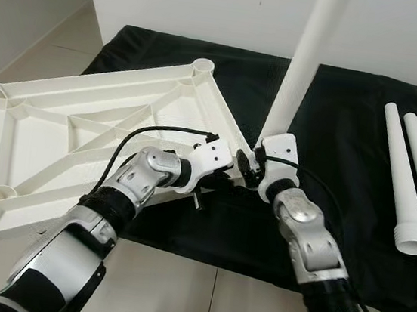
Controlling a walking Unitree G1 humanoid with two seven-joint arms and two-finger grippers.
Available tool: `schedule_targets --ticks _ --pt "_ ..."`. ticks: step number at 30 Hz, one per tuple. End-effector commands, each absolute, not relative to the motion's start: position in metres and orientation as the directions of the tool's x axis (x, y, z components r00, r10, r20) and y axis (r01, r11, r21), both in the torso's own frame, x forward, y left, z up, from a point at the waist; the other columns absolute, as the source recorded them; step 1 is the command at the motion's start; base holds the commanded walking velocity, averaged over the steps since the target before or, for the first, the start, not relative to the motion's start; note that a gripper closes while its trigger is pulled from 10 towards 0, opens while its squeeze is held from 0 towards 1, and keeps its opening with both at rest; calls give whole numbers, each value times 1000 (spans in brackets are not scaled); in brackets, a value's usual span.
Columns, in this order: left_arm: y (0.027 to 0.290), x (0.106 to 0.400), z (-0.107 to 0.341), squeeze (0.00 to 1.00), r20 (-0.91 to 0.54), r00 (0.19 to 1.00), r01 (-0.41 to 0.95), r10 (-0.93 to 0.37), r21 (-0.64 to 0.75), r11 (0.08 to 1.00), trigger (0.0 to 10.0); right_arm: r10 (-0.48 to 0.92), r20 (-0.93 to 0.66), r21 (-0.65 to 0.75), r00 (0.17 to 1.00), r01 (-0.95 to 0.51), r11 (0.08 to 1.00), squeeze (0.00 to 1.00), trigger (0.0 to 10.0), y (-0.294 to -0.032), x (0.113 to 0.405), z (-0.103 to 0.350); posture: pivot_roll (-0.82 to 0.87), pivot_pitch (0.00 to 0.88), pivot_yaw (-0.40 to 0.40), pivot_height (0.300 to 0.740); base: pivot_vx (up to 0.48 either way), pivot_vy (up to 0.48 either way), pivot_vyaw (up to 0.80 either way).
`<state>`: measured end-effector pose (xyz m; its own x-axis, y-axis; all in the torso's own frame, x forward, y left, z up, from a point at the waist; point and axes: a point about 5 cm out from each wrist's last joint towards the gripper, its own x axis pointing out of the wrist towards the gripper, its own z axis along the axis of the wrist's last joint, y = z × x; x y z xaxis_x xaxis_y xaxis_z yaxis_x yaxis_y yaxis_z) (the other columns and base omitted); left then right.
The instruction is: Building children table
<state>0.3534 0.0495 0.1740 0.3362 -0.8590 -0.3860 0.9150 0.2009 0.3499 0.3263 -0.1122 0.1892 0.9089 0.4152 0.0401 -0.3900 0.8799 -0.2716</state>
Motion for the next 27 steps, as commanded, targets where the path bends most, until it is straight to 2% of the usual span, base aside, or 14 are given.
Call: schedule_targets --ticks 1,7,12,15,23,24,25,26,27 --pt "41 341 190 0 -361 192 917 -912 396 36 0 512 10 -280 859 -489 826 0 10000 -105 319 186 -25 155 58 740 0 0 0" --pt "58 325 184 0 -410 114 916 -905 396 -64 0 609 -15 -347 793 -575 741 0 10000 -117 310 195 -28 156 59 740 0 0 0" --pt "71 315 182 0 -434 73 914 -898 389 -114 0 683 -42 -338 729 -654 677 0 10000 -121 303 198 -22 157 53 740 0 0 0" --pt "79 303 181 0 -447 36 911 -894 383 -155 0 747 -79 -297 661 -730 615 0 10000 -120 297 195 -17 157 47 740 0 0 0" --pt "86 294 182 0 -448 30 913 -894 376 -158 0 792 -113 -224 600 -792 568 0 10000 -113 290 183 -7 154 38 740 0 0 0" --pt "86 293 182 0 -445 35 915 -895 375 -151 0 790 -117 -209 601 -793 572 0 3843 -111 291 179 -7 152 37 740 0 0 0" --pt "86 293 182 0 -445 35 915 -895 375 -151 0 790 -117 -209 601 -793 572 0 3843 -111 291 179 -7 152 37 740 0 0 0" --pt "86 293 183 0 -442 38 915 -896 376 -146 0 783 -119 -203 611 -786 583 0 0 -110 292 177 -7 152 37 740 0 0 0" --pt "86 293 183 0 -440 40 915 -897 376 -144 0 777 -120 -199 618 -782 591 0 0 -110 292 176 -7 152 37 740 0 0 0"
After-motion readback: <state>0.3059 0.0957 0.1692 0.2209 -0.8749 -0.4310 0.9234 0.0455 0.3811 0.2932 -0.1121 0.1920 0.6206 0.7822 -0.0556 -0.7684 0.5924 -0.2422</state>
